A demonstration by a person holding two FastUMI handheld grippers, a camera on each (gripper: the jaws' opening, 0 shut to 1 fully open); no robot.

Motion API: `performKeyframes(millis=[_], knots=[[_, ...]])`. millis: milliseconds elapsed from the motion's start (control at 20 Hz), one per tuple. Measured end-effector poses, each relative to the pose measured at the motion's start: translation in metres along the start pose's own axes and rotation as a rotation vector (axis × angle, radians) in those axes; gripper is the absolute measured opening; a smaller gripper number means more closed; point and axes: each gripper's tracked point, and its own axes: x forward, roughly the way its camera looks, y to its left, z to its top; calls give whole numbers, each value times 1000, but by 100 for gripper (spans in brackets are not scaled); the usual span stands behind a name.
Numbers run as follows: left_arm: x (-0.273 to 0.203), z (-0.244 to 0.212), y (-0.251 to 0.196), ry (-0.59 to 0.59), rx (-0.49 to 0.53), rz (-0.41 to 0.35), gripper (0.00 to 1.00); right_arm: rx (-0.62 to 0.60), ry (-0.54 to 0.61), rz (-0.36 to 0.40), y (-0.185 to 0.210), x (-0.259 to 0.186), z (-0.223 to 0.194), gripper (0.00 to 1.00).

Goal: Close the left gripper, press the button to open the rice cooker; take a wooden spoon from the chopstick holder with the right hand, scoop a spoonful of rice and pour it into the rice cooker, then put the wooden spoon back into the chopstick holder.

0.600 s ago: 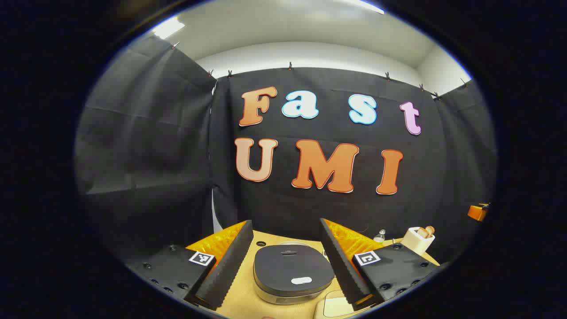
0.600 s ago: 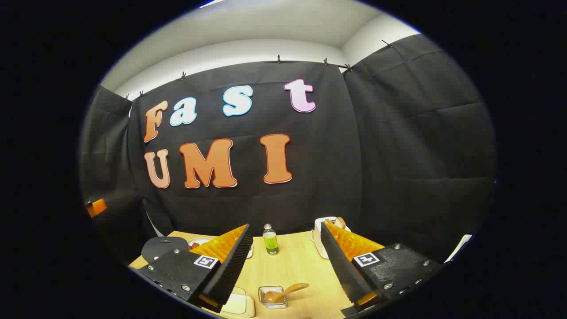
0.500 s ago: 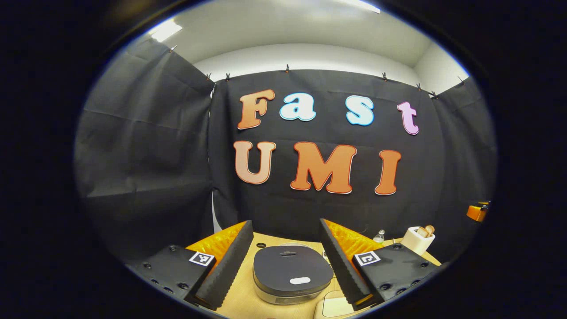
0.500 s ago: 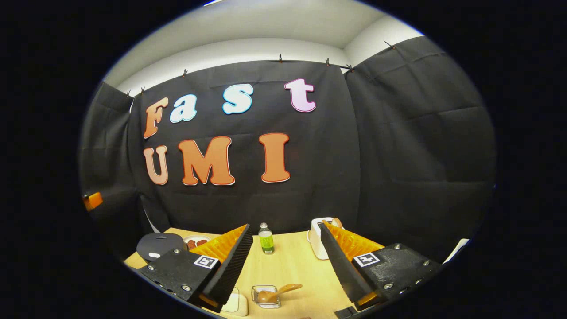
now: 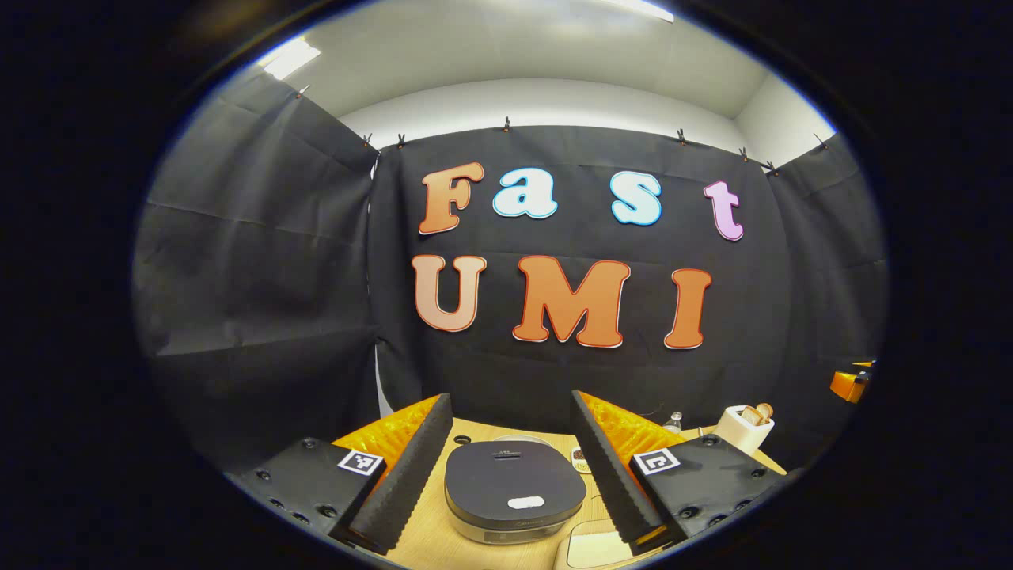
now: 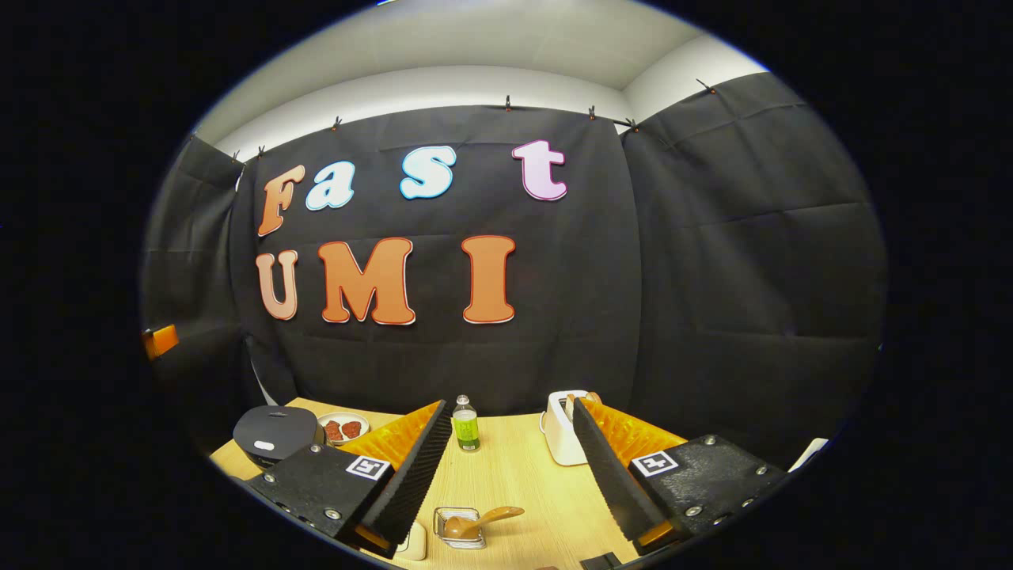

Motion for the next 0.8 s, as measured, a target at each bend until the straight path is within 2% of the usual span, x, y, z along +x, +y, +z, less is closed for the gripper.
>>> performKeyframes(millis=[50, 100, 150, 300, 350, 400, 600, 650, 800], knots=[[3, 0, 3, 7, 9, 3, 97, -1, 0, -12, 0, 1, 0, 95], [7, 0, 7, 11, 18, 4, 96, -1, -2, -21, 1, -1, -1, 95], [10, 3, 8, 7, 25, 3, 96, -2, -5, -21, 4, -2, 0, 99], [16, 5, 13, 9, 41, 1, 93, -14, -24, -52, 5, 3, 2, 99], [16, 5, 14, 14, 46, -3, 92, -15, -15, -46, 11, 4, -1, 99], [16, 7, 15, 11, 47, -4, 92, -13, -4, -32, 16, 4, -4, 95], [15, 4, 14, 25, 44, -43, 89, 19, 9, -27, 24, 7, -8, 99], [16, 2, 14, 31, 55, -48, 77, 22, 15, -17, 27, 7, -10, 95], [16, 3, 16, 31, 63, -43, 43, 11, 14, -17, 28, 8, -9, 99]])
